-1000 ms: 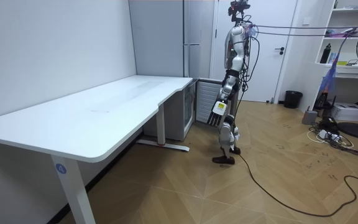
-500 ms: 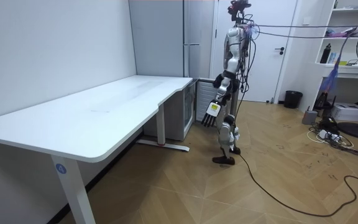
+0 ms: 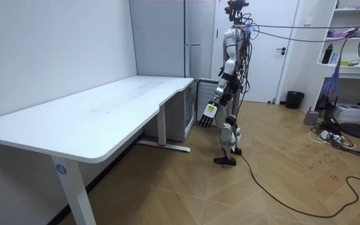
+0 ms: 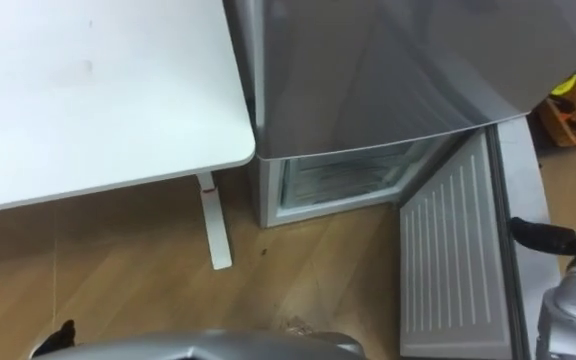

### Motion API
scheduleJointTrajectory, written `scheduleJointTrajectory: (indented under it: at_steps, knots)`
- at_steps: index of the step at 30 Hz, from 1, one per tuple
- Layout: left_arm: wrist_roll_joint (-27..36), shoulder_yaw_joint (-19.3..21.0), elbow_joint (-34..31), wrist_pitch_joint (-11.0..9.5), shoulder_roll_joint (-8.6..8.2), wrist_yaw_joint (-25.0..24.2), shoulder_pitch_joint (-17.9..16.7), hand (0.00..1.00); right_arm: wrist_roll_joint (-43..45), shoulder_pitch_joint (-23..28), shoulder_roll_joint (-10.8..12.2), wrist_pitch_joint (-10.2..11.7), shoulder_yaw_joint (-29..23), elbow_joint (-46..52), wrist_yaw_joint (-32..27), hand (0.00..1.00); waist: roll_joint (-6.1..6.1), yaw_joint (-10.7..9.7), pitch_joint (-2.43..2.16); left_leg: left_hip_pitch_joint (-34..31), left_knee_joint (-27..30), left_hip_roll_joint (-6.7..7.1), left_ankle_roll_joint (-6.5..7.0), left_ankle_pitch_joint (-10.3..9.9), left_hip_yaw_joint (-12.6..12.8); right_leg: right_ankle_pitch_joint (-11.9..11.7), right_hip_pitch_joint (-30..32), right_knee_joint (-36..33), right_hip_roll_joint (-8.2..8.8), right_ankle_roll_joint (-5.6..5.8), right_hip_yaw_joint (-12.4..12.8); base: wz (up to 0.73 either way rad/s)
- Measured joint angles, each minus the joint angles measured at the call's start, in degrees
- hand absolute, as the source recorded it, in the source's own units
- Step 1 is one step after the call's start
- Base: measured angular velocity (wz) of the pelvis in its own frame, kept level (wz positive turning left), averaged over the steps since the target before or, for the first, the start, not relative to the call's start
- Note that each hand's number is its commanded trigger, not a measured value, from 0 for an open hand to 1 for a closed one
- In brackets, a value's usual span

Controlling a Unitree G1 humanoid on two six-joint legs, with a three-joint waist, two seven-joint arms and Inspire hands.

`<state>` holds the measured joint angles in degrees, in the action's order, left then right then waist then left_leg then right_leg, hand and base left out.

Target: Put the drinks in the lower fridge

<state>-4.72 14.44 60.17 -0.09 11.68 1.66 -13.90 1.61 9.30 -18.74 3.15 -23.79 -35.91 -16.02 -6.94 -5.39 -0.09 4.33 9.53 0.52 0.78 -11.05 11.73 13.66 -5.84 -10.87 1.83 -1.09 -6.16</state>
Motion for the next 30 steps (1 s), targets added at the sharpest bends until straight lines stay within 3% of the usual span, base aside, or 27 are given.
scheduleJointTrajectory:
  at_steps: [7, 12, 16, 20, 30]
  knots:
    - [-1.14, 0.07, -0.03, 0.07, 0.09, -0.76, 0.14, 0.0, -0.78, -0.94, -1.95, 0.03, -0.17, -3.83, -1.7, 0.0, -0.35, -0.41, -0.1, 0.2, 0.0, -0.13, 0.0, 0.0, 0.04, -0.04, -0.01, 0.2, 0.03, -0.07, 0.4, -0.02]
    - [-2.27, 0.11, -0.03, 1.1, 0.67, -1.36, -0.79, 0.0, -8.3, -2.65, -3.07, -0.83, -0.7, -13.52, -0.38, 0.0, -0.79, -0.45, -0.4, 0.28, 0.03, -0.16, -0.01, 0.0, -0.34, -0.07, -0.11, 0.31, 0.0, -0.12, 0.62, 0.01]
    - [-2.23, 0.11, 0.07, 2.37, 0.67, -1.34, -1.75, 0.0, -15.14, -4.07, -3.23, -2.16, -2.59, -21.2, 0.43, 0.0, -0.86, -0.58, -0.34, 0.43, 0.06, -0.12, 0.0, 0.0, -0.42, -0.08, -0.31, 0.29, 0.03, -0.11, 0.56, 0.0]
    - [-2.26, 0.19, 0.3, 3.18, 0.66, -1.23, -2.55, 0.0, -22.11, -4.06, -3.22, -3.45, -3.69, -27.21, 0.81, 0.0, -0.63, -0.66, 0.03, 0.96, 0.05, -0.1, 0.0, 0.0, -0.84, -0.08, -0.9, 0.43, -0.04, -0.11, 0.72, 0.0]
    - [-2.25, -0.02, 0.23, 4.37, 0.51, -1.18, -1.41, 0.0, -35.24, -3.81, -2.98, -4.45, -6.26, -28.19, 5.2, 0.0, 0.25, -0.84, 0.17, 1.16, 0.12, -0.18, -0.01, -0.01, -0.98, -0.35, -1.42, 1.06, -0.2, -0.1, 0.81, 0.0]
